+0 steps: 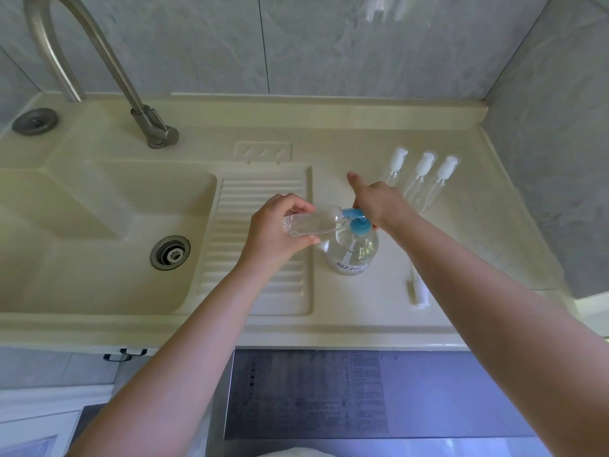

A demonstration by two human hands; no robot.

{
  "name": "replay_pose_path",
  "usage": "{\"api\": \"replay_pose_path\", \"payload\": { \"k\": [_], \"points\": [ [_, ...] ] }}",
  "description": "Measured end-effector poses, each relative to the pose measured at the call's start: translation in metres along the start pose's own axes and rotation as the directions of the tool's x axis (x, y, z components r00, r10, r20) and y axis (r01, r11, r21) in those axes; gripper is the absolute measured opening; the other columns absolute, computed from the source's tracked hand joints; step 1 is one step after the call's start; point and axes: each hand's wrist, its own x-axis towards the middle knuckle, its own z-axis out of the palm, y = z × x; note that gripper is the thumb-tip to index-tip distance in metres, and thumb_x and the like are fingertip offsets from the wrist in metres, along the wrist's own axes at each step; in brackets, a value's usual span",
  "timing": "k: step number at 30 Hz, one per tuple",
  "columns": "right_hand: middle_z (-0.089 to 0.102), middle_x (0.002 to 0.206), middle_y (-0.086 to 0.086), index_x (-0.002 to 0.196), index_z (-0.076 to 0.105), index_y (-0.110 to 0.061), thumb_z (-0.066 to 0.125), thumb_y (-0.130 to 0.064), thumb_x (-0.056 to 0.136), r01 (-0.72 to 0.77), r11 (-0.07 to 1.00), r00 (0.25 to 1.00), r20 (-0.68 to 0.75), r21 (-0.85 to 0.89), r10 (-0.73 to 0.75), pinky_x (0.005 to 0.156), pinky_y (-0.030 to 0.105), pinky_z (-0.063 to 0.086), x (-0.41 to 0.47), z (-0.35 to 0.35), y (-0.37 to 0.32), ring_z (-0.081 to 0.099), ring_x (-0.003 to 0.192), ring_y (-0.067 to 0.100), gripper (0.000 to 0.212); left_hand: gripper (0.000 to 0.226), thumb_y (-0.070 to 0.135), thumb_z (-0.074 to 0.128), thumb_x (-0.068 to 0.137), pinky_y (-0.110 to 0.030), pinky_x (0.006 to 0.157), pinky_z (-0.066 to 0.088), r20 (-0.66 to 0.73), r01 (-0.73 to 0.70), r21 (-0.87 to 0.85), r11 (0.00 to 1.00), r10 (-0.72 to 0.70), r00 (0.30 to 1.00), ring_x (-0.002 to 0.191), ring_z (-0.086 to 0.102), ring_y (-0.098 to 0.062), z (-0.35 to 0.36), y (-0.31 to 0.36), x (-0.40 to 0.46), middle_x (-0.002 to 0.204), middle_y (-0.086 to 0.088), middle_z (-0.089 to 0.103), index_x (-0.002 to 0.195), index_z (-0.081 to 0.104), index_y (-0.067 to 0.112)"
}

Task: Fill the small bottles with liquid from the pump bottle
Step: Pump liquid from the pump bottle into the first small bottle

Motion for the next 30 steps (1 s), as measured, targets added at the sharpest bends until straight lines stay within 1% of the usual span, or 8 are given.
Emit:
{"api": "replay_pose_path", "payload": {
  "k": [5,11,16,18,21,25,28,30],
  "points": [
    [0.064,0.109,0.018,0.114,0.054,-0.008,0.030,-0.023,0.101,0.016,0.998,0.996,-0.081,-0.060,-0.021,0.074,0.035,0.043,0.003,0.012,0.002,0.051,0.077,0.031,0.031,0.047,0.010,0.090,0.056,-0.007,0.084,0.041,0.000,0.012,0.015,1.000,-0.012,1.000,0.093,0.059,0.002,0.001,-0.001,0.001,0.100,0.008,0.065,0.096,0.069,0.020],
    [0.066,0.106,0.021,0.105,0.067,-0.003,0.024,-0.049,0.102,-0.020,0.997,0.999,-0.048,0.070,0.024,0.089,0.038,0.046,-0.001,0.006,0.003,0.059,0.099,0.038,0.063,0.046,0.010,0.090,0.056,-0.007,0.082,0.041,0.003,-0.004,0.024,1.000,0.004,1.000,0.092,0.059,0.001,0.001,-0.001,0.001,0.098,0.009,0.065,0.096,0.069,0.020],
    [0.065,0.073,0.011,0.086,0.068,-0.007,0.026,-0.053,0.100,-0.025,0.999,0.999,0.044,0.035,0.024,0.079,0.032,0.049,-0.007,-0.007,-0.006,0.062,0.065,0.028,0.064,0.046,0.008,0.090,0.056,-0.003,0.081,0.038,0.000,-0.007,0.011,1.000,0.007,1.000,0.091,0.057,0.007,0.000,0.002,0.001,0.098,0.009,0.063,0.096,0.069,0.018],
    [0.066,0.088,0.016,0.100,0.065,-0.005,0.031,-0.046,0.101,-0.020,1.000,0.999,0.037,-0.002,0.020,0.082,0.034,0.050,-0.010,-0.004,-0.007,0.064,0.079,0.033,0.054,0.046,0.009,0.090,0.056,-0.003,0.081,0.038,-0.002,-0.011,0.011,1.000,0.011,1.000,0.091,0.058,0.006,0.000,0.001,0.001,0.098,0.009,0.063,0.096,0.069,0.018],
    [0.062,0.111,0.021,0.133,0.044,-0.006,0.033,-0.017,0.102,0.019,0.998,0.997,-0.080,0.057,-0.014,0.091,0.043,0.049,-0.010,0.005,-0.003,0.058,0.097,0.041,0.035,0.046,0.009,0.090,0.056,-0.005,0.081,0.039,-0.003,-0.007,0.014,1.000,0.007,1.000,0.092,0.058,0.002,0.001,0.001,0.001,0.098,0.008,0.064,0.096,0.069,0.020],
    [0.060,0.102,0.022,0.104,0.051,0.001,0.022,-0.038,0.106,0.058,0.998,0.991,-0.115,-0.039,-0.062,0.079,0.039,0.042,-0.011,0.011,0.000,0.053,0.088,0.035,0.049,0.046,0.010,0.090,0.056,-0.005,0.080,0.039,-0.002,-0.001,0.024,1.000,0.001,1.000,0.091,0.058,0.002,0.002,-0.002,0.002,0.098,0.009,0.064,0.095,0.069,0.021],
    [0.062,0.097,0.014,0.117,0.062,-0.005,0.023,-0.046,0.104,0.030,0.998,0.994,-0.102,-0.047,-0.035,0.075,0.034,0.038,-0.009,0.009,-0.001,0.050,0.080,0.033,0.059,0.046,0.011,0.090,0.055,-0.006,0.080,0.039,0.001,-0.003,0.035,0.999,0.003,1.000,0.090,0.059,0.002,0.003,-0.002,0.001,0.096,0.010,0.063,0.095,0.070,0.022],
    [0.068,0.094,0.016,0.103,0.069,-0.007,0.023,-0.056,0.101,0.015,1.000,0.999,-0.050,-0.006,-0.016,0.082,0.035,0.047,-0.010,0.000,-0.003,0.062,0.084,0.035,0.067,0.046,0.011,0.090,0.056,-0.006,0.081,0.039,0.000,-0.013,0.036,0.999,0.013,1.000,0.091,0.060,0.000,0.003,-0.001,0.001,0.097,0.010,0.064,0.095,0.069,0.022]
  ]
}}
